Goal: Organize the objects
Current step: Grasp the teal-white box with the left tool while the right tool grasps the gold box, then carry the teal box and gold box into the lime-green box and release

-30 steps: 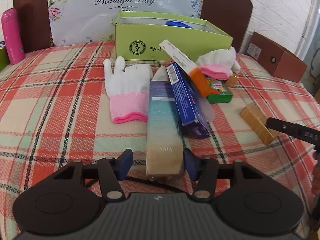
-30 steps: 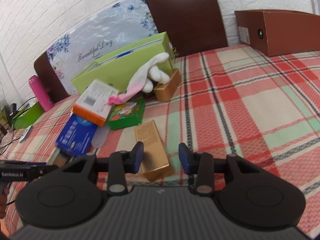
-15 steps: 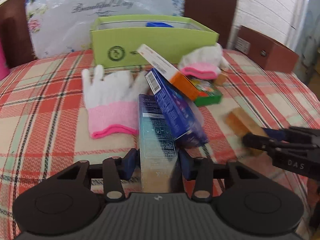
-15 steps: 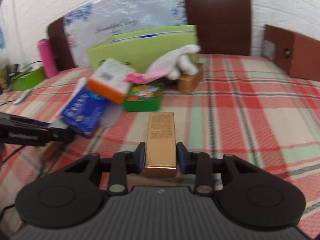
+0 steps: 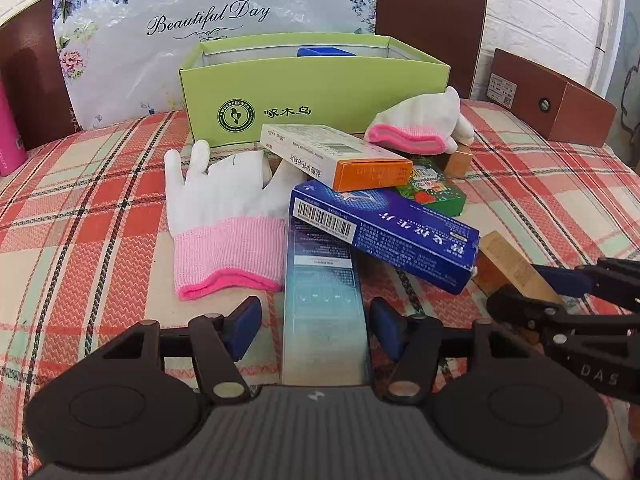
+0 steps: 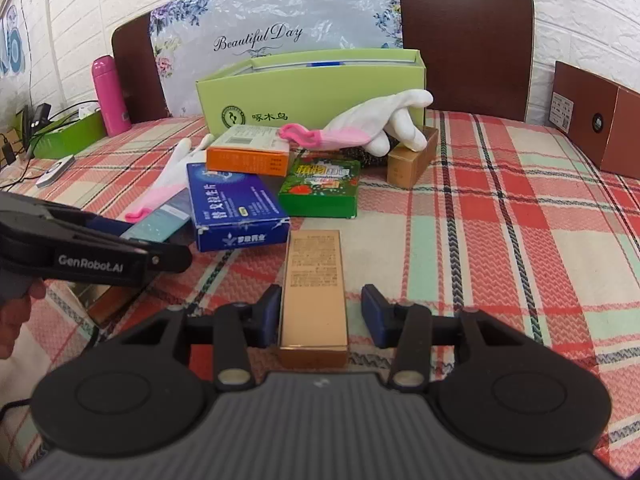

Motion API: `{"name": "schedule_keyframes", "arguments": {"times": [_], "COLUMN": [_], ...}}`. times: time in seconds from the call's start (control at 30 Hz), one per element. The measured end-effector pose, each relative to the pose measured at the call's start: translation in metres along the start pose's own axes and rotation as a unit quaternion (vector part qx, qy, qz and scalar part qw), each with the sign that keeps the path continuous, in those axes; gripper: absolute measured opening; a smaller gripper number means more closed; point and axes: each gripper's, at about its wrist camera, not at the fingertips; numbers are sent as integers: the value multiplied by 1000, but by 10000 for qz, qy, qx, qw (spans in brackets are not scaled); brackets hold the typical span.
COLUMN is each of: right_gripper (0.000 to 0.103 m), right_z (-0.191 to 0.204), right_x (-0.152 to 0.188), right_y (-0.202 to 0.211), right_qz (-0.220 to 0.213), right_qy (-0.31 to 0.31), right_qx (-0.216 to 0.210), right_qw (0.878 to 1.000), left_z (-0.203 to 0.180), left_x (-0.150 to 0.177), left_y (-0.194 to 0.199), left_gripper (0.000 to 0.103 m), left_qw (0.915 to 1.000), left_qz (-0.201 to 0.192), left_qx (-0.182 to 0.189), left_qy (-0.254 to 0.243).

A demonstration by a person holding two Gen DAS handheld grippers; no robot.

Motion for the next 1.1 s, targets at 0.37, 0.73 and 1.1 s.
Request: {"name": "schedule_keyframes", "arguments": {"times": [0.37,0.73,1.1], "right_gripper": [31,31,31], "right_z": [4,-9,-13], "right_x": [0,-40,-103], "right_y": [19,53,38], "right_qz": [-274,-958,-1358], "right_qy": [34,-127,-66], "right_qx": [79,-69,-229], "right_qw": [9996,9953,9904], "left_z": [11,31,41], "left_x": [6,-34,-121], "left_y": [37,93,73], "left_gripper": [41,41,41], "left_qw": [9993,9920,9832], "left_qz": [-177,-1164,-1624], "left_qx": [295,415,567], "left_qy": [136,252,607]}}
Point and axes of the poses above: each gripper's, at about its wrist camera, not at the fingertips, and y roughly against the way its jaws point, z to its left, x to its underside, and after that the axes turned 7 degrees about z, right-handed
